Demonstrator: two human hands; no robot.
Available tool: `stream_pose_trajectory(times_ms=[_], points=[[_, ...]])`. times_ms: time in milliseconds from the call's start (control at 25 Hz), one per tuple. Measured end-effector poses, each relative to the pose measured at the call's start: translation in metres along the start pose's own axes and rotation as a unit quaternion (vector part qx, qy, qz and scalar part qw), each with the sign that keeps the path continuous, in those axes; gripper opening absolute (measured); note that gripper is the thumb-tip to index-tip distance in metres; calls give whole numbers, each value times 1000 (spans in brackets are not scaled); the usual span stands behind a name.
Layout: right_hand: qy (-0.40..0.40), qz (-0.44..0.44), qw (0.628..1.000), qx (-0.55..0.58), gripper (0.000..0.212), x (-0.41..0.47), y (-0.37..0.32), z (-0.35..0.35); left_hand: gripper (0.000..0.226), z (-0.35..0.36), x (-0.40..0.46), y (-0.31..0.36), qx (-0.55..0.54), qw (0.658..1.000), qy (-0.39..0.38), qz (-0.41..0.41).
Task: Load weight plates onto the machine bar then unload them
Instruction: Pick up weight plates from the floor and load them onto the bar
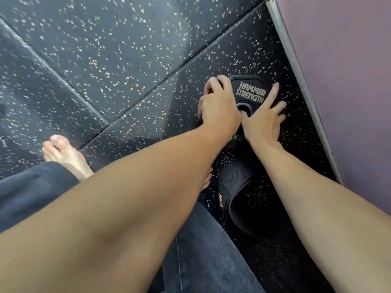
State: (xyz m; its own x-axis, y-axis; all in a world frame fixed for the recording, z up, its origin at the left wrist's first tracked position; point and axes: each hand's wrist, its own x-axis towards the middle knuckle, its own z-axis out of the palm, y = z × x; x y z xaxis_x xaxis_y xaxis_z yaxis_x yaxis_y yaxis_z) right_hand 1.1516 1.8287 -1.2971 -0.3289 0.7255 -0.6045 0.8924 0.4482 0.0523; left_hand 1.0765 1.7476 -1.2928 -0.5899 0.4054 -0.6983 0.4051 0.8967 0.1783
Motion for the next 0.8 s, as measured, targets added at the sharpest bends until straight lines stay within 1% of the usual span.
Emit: stream_pose_trajectory(times_ms=[120,240,320,480,600,720,800], points=[[13,-14,1000,20,101,4,4,-3,90,0,5,-1,20,999,31,11],[30,-32,999,24,95,-3,4,-10,70,-11,2,-3,-12,999,25,19],[54,-51,997,4,94,-13,-4,-18,62,-20,-4,-8,-44,999,16,9],[99,-110,989,-20,95,-43,-42,-47,69,-52,-31,-43,-122,990,29,-59],[127,-156,980,-9,92,-78,-85,-92,74,-112,-60,-74,-141,983,77,-86],[151,-203,967,15,89,-116,-125,-155,77,-194,-95,-97,-100,983,134,-76],[181,-231,955,41,90,-140,-148,-211,81,-253,-123,-102,-101,977,174,-69]])
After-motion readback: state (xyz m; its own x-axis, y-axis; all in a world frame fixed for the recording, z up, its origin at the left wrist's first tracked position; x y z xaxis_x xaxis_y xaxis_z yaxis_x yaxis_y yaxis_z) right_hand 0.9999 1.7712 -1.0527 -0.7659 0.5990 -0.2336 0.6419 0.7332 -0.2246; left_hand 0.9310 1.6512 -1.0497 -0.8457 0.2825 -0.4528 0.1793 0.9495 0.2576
